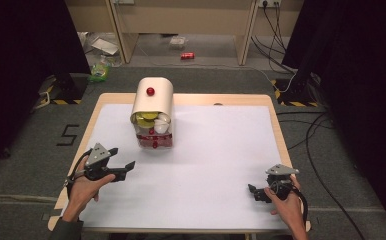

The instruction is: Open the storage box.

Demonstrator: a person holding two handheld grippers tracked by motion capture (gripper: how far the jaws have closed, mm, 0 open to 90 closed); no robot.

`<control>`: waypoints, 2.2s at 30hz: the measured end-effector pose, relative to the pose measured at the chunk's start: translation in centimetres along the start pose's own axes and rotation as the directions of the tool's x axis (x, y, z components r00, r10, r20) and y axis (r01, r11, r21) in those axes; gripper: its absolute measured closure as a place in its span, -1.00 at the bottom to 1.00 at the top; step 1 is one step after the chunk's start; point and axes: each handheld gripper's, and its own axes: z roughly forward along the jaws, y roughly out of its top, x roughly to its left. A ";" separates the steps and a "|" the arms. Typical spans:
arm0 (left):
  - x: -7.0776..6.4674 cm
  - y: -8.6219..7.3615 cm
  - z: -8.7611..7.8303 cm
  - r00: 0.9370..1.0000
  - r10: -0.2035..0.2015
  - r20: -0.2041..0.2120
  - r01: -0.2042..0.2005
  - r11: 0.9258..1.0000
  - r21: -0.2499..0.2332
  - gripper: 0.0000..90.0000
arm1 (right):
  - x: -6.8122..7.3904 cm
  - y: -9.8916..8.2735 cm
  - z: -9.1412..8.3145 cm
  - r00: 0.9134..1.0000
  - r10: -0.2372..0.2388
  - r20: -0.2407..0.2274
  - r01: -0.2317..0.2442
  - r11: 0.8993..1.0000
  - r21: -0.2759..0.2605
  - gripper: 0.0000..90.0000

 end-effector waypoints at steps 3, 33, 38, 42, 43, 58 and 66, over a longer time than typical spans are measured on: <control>-0.1 0.9 -0.2 1.000 0.005 0.011 -0.005 1.000 -0.026 -0.56 | 0.0 0.0 0.0 1.000 -0.001 0.001 0.001 1.000 -0.001 -0.99; -1.1 7.1 1.4 0.993 0.106 0.058 -0.103 0.993 -0.058 -0.30 | 0.0 0.0 0.0 1.000 0.000 -0.001 0.000 1.000 0.001 -0.99; -1.3 8.3 2.1 0.989 0.139 0.051 -0.135 0.989 -0.064 -0.27 | 0.0 0.0 0.0 1.000 0.000 -0.001 0.000 1.000 0.000 -0.99; -1.5 9.2 2.7 0.986 0.157 0.054 -0.153 0.986 -0.068 -0.26 | 0.0 0.0 0.0 1.000 -0.002 0.000 0.002 1.000 -0.001 -0.99; -1.5 9.2 2.7 0.986 0.157 0.054 -0.153 0.986 -0.068 -0.25 | 0.0 0.0 0.0 1.000 -0.002 0.000 0.002 1.000 -0.001 -0.99; -0.6 9.6 4.6 0.990 0.135 0.035 -0.133 0.990 -0.044 -0.22 | 0.0 0.0 0.0 1.000 0.000 -0.001 0.000 1.000 -0.001 -0.99; -0.7 9.7 4.6 0.993 0.113 0.042 -0.112 0.993 -0.028 -0.23 | 0.0 0.0 0.0 1.000 0.005 -0.001 -0.005 1.000 0.001 -0.99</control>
